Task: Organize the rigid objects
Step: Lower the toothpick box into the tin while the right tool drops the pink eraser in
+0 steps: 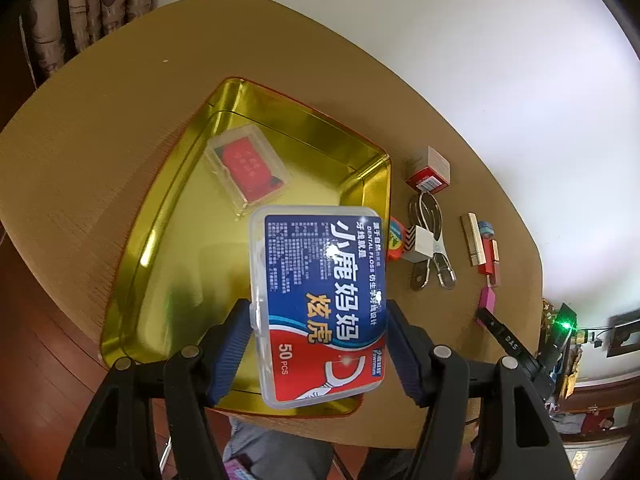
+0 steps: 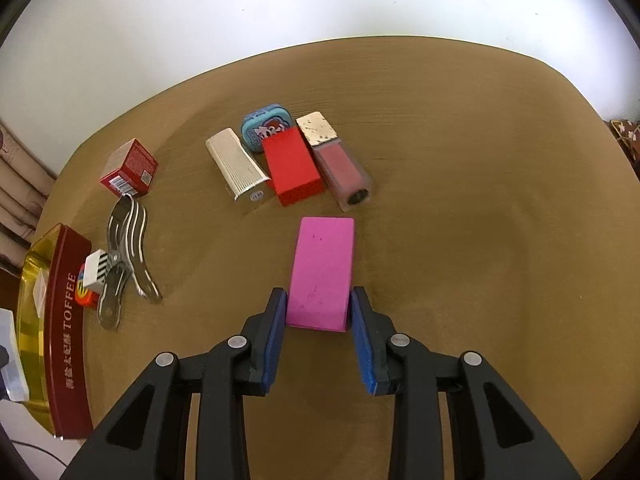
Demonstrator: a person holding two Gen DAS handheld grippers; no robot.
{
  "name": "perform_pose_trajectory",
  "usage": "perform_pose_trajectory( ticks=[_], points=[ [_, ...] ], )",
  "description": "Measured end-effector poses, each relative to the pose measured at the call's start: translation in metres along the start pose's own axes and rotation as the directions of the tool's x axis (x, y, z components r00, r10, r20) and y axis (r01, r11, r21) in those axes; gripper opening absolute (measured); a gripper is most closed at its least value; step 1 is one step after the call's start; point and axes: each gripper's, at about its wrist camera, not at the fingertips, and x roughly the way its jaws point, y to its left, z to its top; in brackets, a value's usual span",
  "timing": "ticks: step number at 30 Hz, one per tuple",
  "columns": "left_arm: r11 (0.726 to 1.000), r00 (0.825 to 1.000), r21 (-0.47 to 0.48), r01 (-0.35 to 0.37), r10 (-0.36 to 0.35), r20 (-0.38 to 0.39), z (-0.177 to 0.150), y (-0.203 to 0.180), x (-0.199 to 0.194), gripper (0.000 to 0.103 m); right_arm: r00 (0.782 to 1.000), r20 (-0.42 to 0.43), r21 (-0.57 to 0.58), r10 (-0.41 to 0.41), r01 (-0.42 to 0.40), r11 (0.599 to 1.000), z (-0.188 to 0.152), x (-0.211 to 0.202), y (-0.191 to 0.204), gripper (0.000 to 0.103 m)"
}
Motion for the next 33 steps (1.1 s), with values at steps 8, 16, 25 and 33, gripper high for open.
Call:
perform_pose_trajectory(
  ticks=[8,16,25,33],
  points=[
    [1.0,1.0,-0.025,-0.011,0.012,0.025,0.001,0.018,-0.021,0.067,0.999,-0.001,0.017,0.034,-0.034,0.999,-0.011,-0.014,-0.01,0.029],
    [0.998,0.997,-0.033,-0.049,0.051,0.059,0.009,0.036,-0.037,0.067,0.993,0.023,-0.04,0.114,-0.113,0.993,-0.016,-0.041,0.024,0.029],
    [0.992,0.991,0.009,-0.128,0.128,0.028,0.017,0.035,-0.003,0.067,0.977,0.041,-0.133,0.21,-0.203,0.97,-0.012,-0.076,0.072,0.029],
    [0.977,0.98,0.077,-0.199,0.199,0.009,0.028,0.04,0.032,0.067,0.955,0.021,-0.22,0.295,-0.283,0.934,-0.009,-0.086,0.128,0.029]
  ],
)
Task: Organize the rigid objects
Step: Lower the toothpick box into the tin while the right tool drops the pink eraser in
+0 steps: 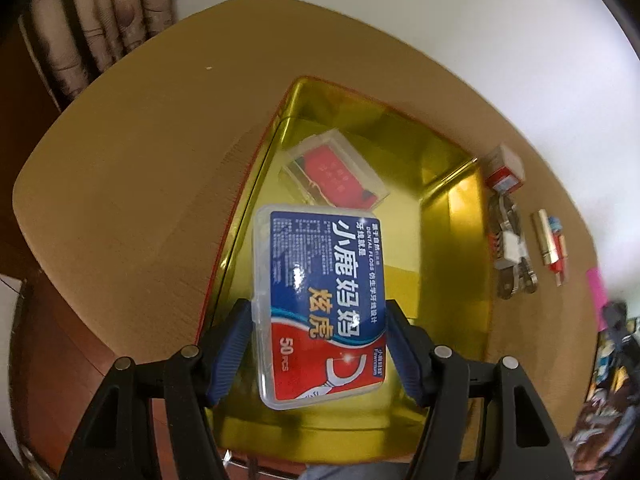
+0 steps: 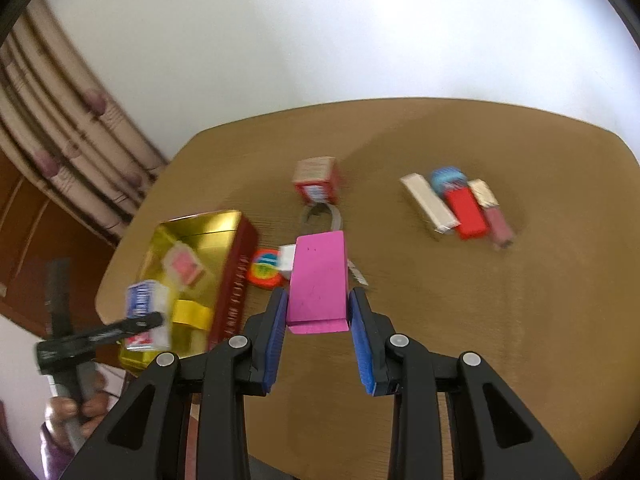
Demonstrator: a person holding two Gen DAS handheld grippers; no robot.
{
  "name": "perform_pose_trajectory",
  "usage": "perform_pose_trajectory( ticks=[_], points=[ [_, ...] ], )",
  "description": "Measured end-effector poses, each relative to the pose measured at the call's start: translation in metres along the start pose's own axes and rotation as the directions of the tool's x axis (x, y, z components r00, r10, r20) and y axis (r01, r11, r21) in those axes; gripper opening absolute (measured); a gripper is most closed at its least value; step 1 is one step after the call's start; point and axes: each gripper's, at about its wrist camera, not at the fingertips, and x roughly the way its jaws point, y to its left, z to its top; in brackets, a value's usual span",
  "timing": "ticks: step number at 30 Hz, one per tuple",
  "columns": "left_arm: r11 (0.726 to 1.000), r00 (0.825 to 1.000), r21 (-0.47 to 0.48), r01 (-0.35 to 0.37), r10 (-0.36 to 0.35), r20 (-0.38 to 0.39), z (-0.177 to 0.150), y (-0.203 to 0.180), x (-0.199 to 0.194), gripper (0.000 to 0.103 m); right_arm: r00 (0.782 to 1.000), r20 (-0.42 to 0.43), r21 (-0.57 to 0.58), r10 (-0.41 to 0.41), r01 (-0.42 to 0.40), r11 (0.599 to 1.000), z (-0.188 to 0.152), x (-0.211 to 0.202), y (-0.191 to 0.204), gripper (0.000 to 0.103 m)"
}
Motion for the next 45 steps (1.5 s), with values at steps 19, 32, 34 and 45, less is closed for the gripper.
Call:
perform_pose_trajectory(
  ticks=[19,32,34,45],
  points=[
    [0.999,0.973,0.013,-0.048,0.044,0.225,-0.032,0.018,-0.071,0.067,0.985,-0.148,-0.212,0.083,-0.114,0.971,0.039,0.117,0.129,0.029],
    [0.984,0.952,0.007,-0.18,0.173,0.252,-0.036,0.023,-0.064,0.067,0.978,-0.206,-0.203,0.021,-0.063,0.977,0.036,0.165,0.135,0.029],
    [0.981,0.951,0.011,-0.193,0.184,0.248,-0.036,0.023,-0.062,0.067,0.979,-0.202,-0.205,0.009,-0.051,0.978,0.035,0.167,0.132,0.029],
    [0.97,0.949,-0.002,-0.242,0.237,0.207,-0.036,0.025,-0.049,0.067,0.978,-0.185,-0.154,0.094,-0.124,0.98,0.038,0.153,0.121,0.03]
  ],
)
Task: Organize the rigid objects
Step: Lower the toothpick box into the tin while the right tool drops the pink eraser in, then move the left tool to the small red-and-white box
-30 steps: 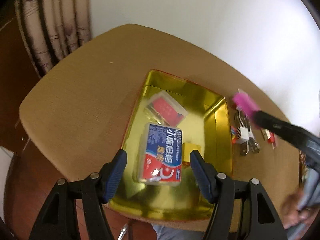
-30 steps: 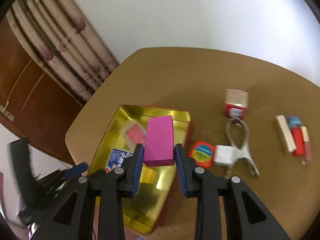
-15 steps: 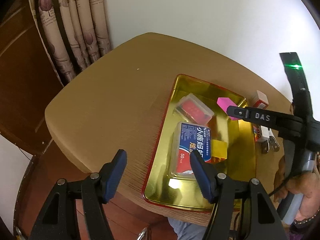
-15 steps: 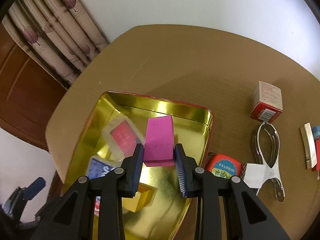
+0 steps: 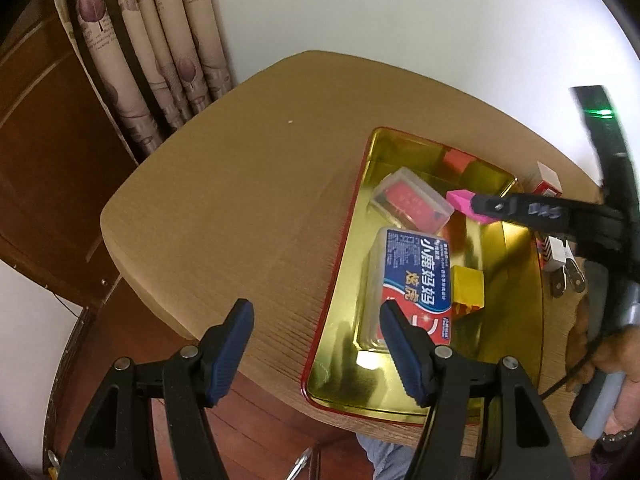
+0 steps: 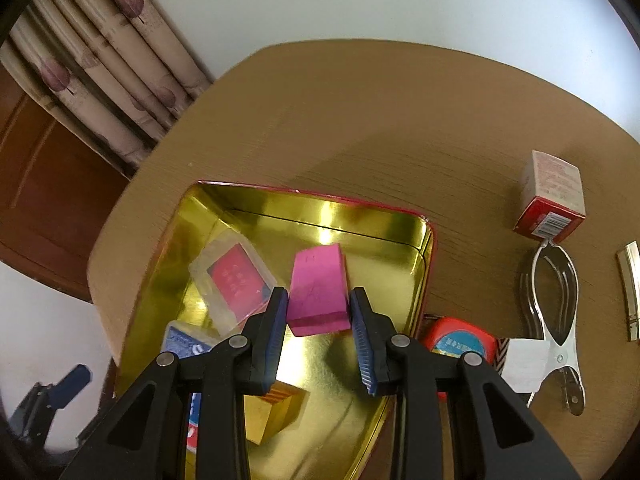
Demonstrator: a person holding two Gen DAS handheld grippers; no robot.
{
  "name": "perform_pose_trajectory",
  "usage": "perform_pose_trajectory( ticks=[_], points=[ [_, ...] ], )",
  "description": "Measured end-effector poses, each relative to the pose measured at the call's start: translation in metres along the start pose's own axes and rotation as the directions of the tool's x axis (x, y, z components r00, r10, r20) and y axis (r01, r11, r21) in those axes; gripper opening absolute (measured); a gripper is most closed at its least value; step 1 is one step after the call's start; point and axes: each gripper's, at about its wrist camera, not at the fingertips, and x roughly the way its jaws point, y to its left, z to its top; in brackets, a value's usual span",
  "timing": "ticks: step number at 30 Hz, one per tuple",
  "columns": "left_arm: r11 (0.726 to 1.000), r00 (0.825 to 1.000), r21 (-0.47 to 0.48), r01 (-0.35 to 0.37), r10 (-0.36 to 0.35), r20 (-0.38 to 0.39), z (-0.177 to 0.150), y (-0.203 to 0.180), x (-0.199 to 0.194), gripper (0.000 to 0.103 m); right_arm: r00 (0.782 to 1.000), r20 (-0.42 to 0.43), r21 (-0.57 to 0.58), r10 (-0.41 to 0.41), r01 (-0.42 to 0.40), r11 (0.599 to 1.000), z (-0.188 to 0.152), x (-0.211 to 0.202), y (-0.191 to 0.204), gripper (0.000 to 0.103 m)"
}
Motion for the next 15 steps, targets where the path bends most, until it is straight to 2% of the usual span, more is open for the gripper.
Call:
perform_pose_trajectory(
  ticks=[4,7,8,10,12,15],
  points=[
    [1.0,1.0,-0.009,0.005,-0.005,-0.016,-0.002,-0.001,0.001,0.067,0.987,0.133,0.032,0.096,-0.101,0.994,-0.015,-0.057,-0.026,0.032],
    [1.0,1.0,-0.003,0.003,-0.004,-0.01,-0.004,-0.004,-0.001,0.067,0.965,0.257,0.034,0.048,-0.059,0.998,-0.046,-0.103,-0.058,0.034],
    [1.0,1.0,-0.001,0.003,-0.003,-0.005,-0.004,-0.005,-0.001,0.067,0.958,0.278,0.037,0.067,-0.08,0.996,-0.057,-0.114,-0.075,0.038],
    [1.0,1.0,0.008,-0.005,0.005,-0.004,-0.007,-0.009,0.0,0.067,0.964,0.258,0.099,0.069,-0.097,0.99,-0.069,-0.119,-0.103,0.04],
    [1.0,1.0,0.027,-0.016,0.016,-0.021,-0.009,-0.013,0.003,0.067,0.961,0.254,0.164,0.111,-0.155,0.974,-0.076,-0.126,-0.129,0.04],
    [0.999,0.999,0.044,-0.011,0.013,-0.053,-0.012,-0.019,0.0,0.067,0.957,0.288,0.195,0.024,-0.083,0.977,-0.096,-0.148,-0.152,0.04]
  ],
)
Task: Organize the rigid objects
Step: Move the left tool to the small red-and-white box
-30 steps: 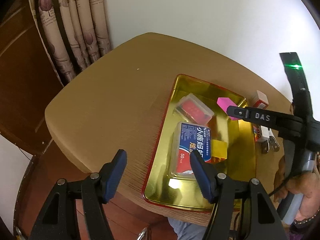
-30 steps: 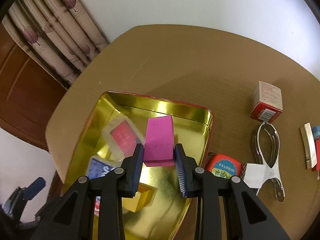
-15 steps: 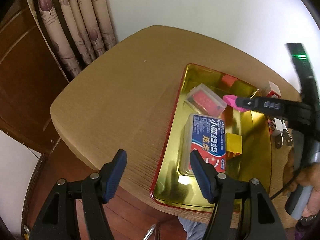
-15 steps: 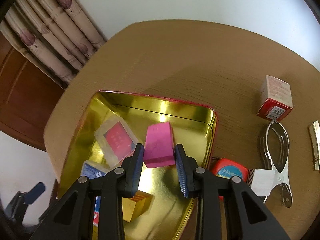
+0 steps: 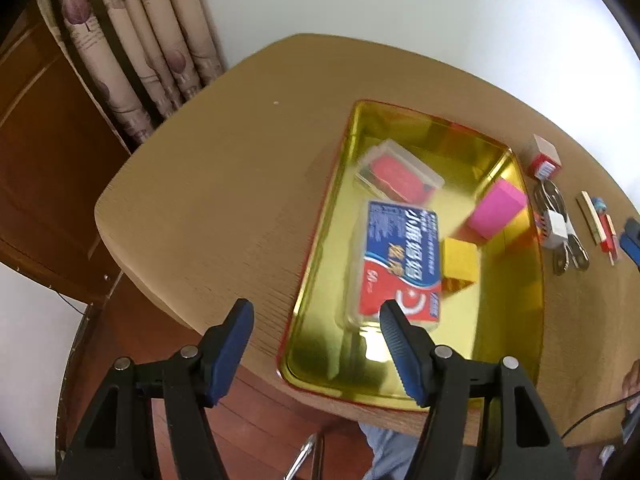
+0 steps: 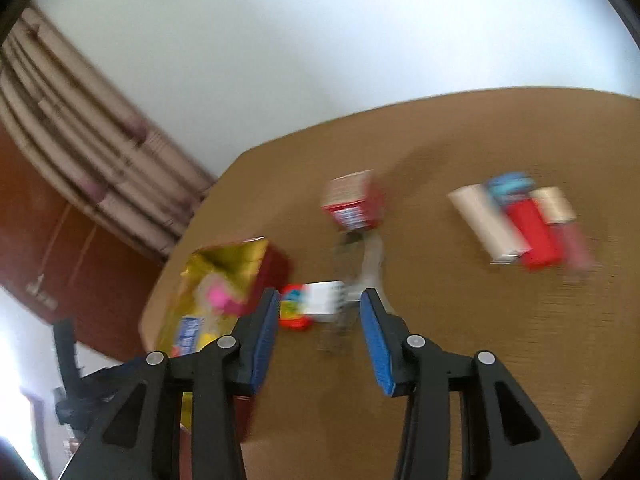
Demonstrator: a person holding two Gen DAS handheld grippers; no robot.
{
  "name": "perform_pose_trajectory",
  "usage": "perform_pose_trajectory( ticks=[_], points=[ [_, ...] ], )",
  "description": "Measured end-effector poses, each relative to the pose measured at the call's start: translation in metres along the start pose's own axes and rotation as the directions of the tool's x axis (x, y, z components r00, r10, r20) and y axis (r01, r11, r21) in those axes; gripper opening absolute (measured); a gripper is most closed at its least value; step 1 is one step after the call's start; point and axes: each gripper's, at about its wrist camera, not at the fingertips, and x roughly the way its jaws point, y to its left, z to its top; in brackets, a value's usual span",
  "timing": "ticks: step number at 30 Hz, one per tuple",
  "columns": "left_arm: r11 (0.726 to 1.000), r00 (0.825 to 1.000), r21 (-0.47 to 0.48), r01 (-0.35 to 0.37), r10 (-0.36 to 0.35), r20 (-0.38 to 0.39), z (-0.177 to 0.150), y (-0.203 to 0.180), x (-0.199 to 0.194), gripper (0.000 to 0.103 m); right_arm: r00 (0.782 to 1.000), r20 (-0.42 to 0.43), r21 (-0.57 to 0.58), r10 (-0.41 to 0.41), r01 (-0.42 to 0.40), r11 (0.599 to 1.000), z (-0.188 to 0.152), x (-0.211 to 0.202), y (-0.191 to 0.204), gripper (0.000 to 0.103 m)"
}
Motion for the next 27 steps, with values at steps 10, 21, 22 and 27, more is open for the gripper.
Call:
perform_pose_trajectory(
  ticks=[10,21,22,27],
  points=[
    [0.991,0.995,0.12,0.053,-0.062,0.075,-0.005,-0.042,-0.046,0.067,0.777,0.169,-0.142,-0.607,0.628,0.765,-0.042,-0.057,-0.082,0.049],
    [0.907,0.956,0.34,0.248,-0.285,0.064,0.019,-0.196,-0.056,0.067,0.789,0.141,0.069,-0.598,0.594,0.801,-0.061,-0.096,-0.173,0.078],
    [0.914,0.966,0.352,0.201,-0.244,0.082,0.024,-0.211,-0.052,0.067,0.805,0.164,0.085,-0.57,0.564,0.821,-0.061,-0.104,-0.177,0.079],
    [0.919,0.976,0.378,0.115,-0.175,0.128,0.049,-0.25,-0.034,0.067,0.844,0.183,0.121,-0.504,0.49,0.863,-0.063,-0.114,-0.184,0.083]
  ],
)
